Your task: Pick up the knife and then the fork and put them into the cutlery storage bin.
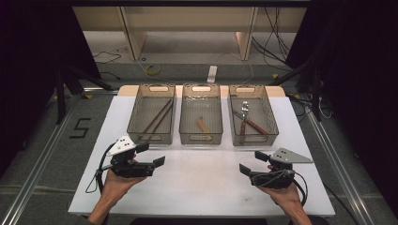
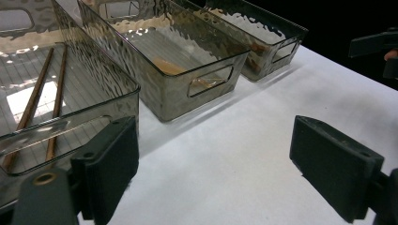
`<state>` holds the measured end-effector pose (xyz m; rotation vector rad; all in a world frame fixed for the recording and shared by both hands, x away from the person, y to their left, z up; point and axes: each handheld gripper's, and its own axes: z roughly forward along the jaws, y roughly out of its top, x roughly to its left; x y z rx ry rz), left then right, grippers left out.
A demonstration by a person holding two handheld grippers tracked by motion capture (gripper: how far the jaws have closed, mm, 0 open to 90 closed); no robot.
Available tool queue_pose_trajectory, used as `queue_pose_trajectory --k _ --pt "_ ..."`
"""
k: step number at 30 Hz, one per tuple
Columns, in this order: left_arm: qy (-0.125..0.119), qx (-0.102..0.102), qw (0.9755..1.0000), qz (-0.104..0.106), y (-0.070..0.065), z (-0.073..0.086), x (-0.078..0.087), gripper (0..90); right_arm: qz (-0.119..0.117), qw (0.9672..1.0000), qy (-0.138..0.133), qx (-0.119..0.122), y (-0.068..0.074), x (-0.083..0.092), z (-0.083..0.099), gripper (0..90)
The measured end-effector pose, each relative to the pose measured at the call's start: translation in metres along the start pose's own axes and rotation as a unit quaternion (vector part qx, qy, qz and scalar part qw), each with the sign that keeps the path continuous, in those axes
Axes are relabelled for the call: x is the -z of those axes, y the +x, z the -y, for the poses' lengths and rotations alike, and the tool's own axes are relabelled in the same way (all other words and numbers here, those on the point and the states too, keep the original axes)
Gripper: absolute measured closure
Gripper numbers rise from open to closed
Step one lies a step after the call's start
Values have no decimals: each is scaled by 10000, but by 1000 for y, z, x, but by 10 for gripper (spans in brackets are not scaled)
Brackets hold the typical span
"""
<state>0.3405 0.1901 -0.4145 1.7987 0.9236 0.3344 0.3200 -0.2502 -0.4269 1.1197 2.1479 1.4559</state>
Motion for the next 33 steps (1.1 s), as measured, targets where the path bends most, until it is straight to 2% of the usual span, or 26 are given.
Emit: queue_pose_trajectory --k 33 --pt "25 -36 10000 -6 0 0 -1 155 31 10000 -32 14 0 2 1 196"
